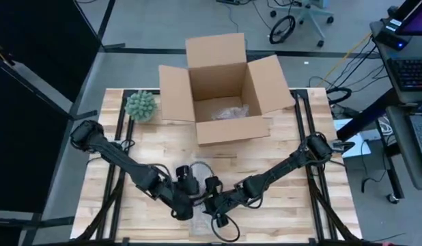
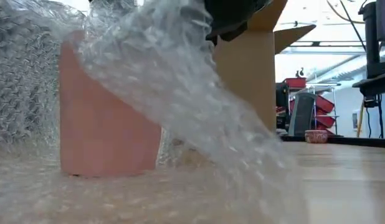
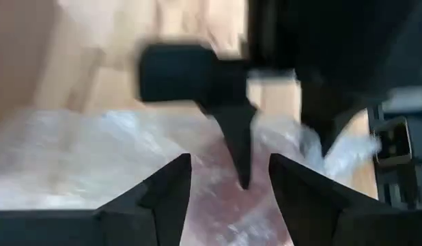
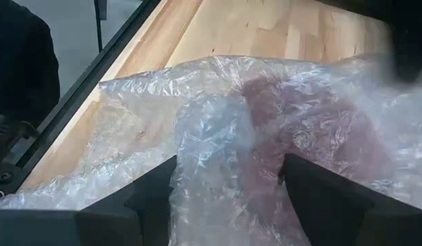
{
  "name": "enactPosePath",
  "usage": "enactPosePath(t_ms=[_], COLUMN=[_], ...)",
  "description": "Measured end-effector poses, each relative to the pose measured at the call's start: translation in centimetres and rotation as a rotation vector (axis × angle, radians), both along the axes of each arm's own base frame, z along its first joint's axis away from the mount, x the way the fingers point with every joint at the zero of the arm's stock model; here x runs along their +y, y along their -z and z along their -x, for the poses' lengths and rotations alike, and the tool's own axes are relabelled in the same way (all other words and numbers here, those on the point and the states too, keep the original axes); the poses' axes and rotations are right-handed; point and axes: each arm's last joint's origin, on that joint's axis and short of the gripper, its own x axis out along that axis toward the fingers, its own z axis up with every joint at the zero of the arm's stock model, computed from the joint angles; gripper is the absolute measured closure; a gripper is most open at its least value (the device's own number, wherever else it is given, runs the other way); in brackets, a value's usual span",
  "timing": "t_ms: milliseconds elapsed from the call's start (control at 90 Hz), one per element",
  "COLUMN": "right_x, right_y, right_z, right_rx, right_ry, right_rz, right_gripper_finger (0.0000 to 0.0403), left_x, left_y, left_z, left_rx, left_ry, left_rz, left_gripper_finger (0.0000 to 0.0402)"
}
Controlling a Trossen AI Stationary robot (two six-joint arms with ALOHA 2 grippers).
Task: Wrap mug
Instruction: Wrap the pink mug with bubble wrap
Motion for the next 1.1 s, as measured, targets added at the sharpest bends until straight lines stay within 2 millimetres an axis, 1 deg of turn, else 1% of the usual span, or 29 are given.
enactPosePath(t_ms=[111,189,300,422,556,656,756,844,933,1100], right_x=[0.0,0.0,0.0,0.0,0.0,0.0,0.1,0.1,0.2,-0.1], right_y=[0.0,0.1,0.1,0.1,0.1,0.1,0.1,0.0,-0.4,-2.3], right_z=[0.0,0.0,0.0,0.0,0.0,0.0,0.0,0.0,0.2,1.1], right_rx=[0.001,0.002,0.002,0.001,-0.003,-0.002,-0.001,-0.009,-0.016,0.002], right_ry=[-0.001,-0.001,-0.002,-0.003,-0.006,0.005,0.016,0.014,0.003,0.002], right_rz=[0.001,0.001,0.0,0.0,-0.004,-0.007,-0.016,-0.017,-0.024,-0.065], right_gripper_finger=[0.0167,0.0167,0.0167,0.0167,0.0167,0.0167,0.0167,0.0167,0.0167,0.0167], left_x=[0.8,1.1,1.1,0.8,0.3,0.1,0.1,0.1,0.1,0.1], left_y=[0.0,0.8,3.4,6.3,9.0,10.2,10.8,10.8,10.9,10.8], left_z=[0.0,-0.6,-1.3,-1.9,-3.0,-3.5,-3.8,-3.9,-3.9,-4.2], left_rx=[0.011,0.056,0.174,0.313,0.378,0.38,0.372,0.36,0.353,0.327], left_ry=[-0.038,-0.034,-0.031,0.004,0.038,0.019,0.009,-0.001,0.0,0.021], left_rz=[-0.042,-0.025,-0.062,-0.053,-0.051,-0.06,-0.061,-0.074,-0.079,-0.084], left_gripper_finger=[0.0215,0.0215,0.0215,0.0215,0.0215,0.0215,0.0219,0.024,0.0277,0.0348])
